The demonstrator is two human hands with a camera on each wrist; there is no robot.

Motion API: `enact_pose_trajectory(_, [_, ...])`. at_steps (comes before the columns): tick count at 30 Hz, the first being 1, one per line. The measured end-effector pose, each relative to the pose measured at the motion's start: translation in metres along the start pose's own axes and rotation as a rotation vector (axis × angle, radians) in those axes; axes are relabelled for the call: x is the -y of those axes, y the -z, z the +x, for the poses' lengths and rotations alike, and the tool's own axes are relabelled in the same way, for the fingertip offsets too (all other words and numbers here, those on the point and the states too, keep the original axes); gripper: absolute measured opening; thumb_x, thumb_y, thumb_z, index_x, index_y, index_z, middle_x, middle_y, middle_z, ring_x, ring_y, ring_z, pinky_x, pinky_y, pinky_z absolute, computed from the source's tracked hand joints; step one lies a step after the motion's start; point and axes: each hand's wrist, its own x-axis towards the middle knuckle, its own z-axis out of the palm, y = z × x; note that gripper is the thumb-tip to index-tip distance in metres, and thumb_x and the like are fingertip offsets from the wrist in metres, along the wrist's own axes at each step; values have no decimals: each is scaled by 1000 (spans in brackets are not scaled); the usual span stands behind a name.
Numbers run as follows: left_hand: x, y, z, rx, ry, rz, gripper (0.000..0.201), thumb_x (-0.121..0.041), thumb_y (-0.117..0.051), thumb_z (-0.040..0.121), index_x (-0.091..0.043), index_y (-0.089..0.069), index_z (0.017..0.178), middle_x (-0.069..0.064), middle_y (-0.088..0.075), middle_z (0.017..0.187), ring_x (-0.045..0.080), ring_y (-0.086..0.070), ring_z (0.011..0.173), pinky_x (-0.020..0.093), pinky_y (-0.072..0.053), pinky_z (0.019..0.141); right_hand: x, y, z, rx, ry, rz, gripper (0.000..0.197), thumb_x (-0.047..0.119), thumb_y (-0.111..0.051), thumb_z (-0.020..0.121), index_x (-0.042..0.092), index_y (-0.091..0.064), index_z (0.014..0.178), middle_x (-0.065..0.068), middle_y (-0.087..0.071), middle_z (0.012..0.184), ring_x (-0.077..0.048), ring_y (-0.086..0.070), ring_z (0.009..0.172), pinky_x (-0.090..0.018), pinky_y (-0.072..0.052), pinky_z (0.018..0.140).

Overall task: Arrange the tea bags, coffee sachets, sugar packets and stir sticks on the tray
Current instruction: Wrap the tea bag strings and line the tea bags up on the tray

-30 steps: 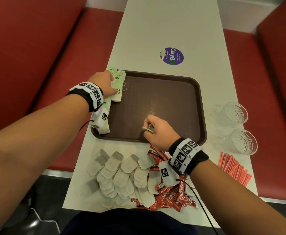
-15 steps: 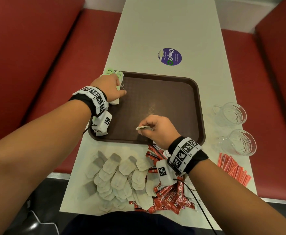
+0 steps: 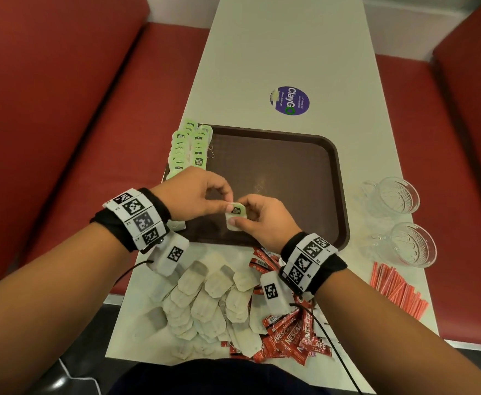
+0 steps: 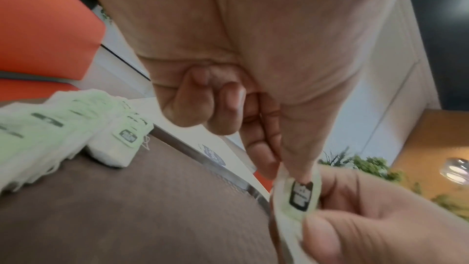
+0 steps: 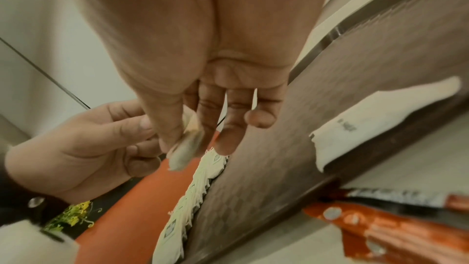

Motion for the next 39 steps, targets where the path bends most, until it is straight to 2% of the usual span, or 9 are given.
enact_pose_trajectory(5, [23, 23, 2, -140, 225, -10, 11, -30, -83, 79, -24, -74, 76, -18, -69, 66, -6, -58, 58, 17, -46, 61, -1, 7, -11, 329, -85, -336, 45, 45, -81, 77, 28, -61, 114, 11, -66, 84, -5, -62, 79, -27, -53, 77])
enact_pose_trajectory(8, [43, 37, 11, -164, 340, 39, 12, -31, -83, 78, -25, -73, 79, -11, -73, 75, 1, -67, 71, 26, -55, 72, -2, 7, -20, 494, -29, -593, 47, 46, -82, 75, 26, -64, 114, 15, -52, 84, -10, -53, 81, -26, -45, 70])
enact_pose_trajectory(10, [56, 42, 20, -174, 404, 66, 12, -29, -83, 78, -23, -74, 81, -9, -73, 79, 8, -70, 78, 28, -56, 78, -3, 4, -24, 541, -11, -677, 48, 45, -82, 74, 28, -65, 116, 11, -54, 94, -14, -55, 88, -29, -48, 74])
enact_pose_trajectory(14, [73, 45, 40, -232, 460, 123, 11, -28, -83, 79, -24, -73, 78, -9, -73, 75, 8, -70, 79, 25, -54, 72, -1, -1, -29, 629, 11, -817, 46, 38, -78, 80, 30, -64, 123, 4, -59, 114, -20, -58, 101, -35, -54, 84])
enact_pose_trajectory(21, [75, 46, 61, -240, 512, 310, 11, -31, -83, 78, -27, -73, 77, -10, -70, 81, 15, -66, 86, 35, -57, 81, -1, -10, -36, 636, 81, -919, 29, 26, -69, 85, 27, -68, 114, 1, -62, 110, -23, -60, 100, -32, -51, 80])
enact_pose_trajectory(27, [56, 29, 73, -153, 488, 578, 26, -51, -67, 85, -25, -67, 88, -2, -65, 89, 22, -62, 89, 34, -52, 78, 1, -17, -37, 656, 86, -935, 11, 19, -67, 86, 23, -64, 96, -1, -61, 96, -25, -60, 90, -34, -51, 74])
enact_pose_trajectory(32, [58, 14, 78, -69, 524, 640, 53, -47, -70, 82, -15, -60, 123, 8, -67, 111, 32, -62, 104, 40, -54, 83, 4, -16, -37, 661, 93, -917, 15, 8, -61, 85, 21, -53, 82, -2, -57, 88, -23, -53, 80, -30, -42, 66])
enact_pose_trajectory(36, [40, 17, 67, -79, 460, 577, 24, -44, -68, 86, -21, -67, 92, 1, -68, 90, 23, -63, 85, 32, -51, 73, 1, -15, -42, 623, 97, -828, 9, 11, -62, 82, 19, -58, 80, -1, -61, 89, -23, -56, 81, -30, -44, 66])
enact_pose_trajectory(39, [18, 11, 41, -87, 308, 372, 16, -42, -72, 85, -29, -63, 84, -9, -65, 82, 11, -62, 80, 29, -49, 72, -2, -11, -46, 533, 99, -714, 6, 15, -65, 80, 19, -60, 82, 0, -59, 93, -23, -57, 86, -36, -53, 75])
